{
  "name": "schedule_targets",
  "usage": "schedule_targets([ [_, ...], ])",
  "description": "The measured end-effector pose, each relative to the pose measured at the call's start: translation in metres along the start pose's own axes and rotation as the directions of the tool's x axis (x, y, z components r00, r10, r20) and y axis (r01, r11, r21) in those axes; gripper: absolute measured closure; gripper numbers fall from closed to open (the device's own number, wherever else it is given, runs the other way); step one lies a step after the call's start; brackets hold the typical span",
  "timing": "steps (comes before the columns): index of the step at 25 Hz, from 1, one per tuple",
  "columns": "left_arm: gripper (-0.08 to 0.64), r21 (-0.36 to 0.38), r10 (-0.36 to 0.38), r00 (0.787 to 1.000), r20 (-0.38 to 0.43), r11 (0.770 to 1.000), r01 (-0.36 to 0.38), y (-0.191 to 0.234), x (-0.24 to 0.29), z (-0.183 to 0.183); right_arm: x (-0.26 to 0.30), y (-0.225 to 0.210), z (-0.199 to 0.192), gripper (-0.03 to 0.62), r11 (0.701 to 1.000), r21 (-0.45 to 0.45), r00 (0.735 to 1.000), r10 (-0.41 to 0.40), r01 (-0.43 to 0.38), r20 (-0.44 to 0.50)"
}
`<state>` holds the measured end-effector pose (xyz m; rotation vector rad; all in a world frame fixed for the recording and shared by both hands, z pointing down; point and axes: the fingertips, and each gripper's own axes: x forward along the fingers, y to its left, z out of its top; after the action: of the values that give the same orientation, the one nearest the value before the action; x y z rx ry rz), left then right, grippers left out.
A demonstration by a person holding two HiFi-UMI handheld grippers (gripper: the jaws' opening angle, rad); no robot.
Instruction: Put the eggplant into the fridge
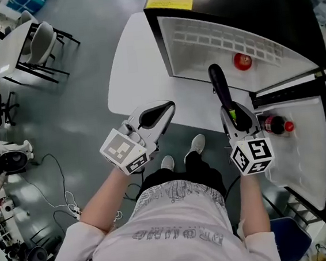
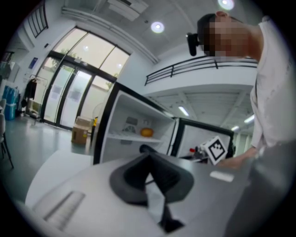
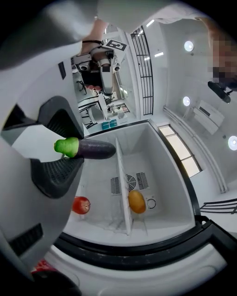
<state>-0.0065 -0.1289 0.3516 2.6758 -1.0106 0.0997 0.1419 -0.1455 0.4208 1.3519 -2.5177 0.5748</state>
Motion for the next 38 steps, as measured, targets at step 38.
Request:
schedule_targets([
  [38, 0.553, 0.013, -0.071, 0.994, -0.080, 0.997, 0.072, 0.052, 0.052, -0.035, 0.133, -0.067, -0.015, 0.465, 0.983, 0.000, 0.982, -0.182, 0.182, -0.051],
])
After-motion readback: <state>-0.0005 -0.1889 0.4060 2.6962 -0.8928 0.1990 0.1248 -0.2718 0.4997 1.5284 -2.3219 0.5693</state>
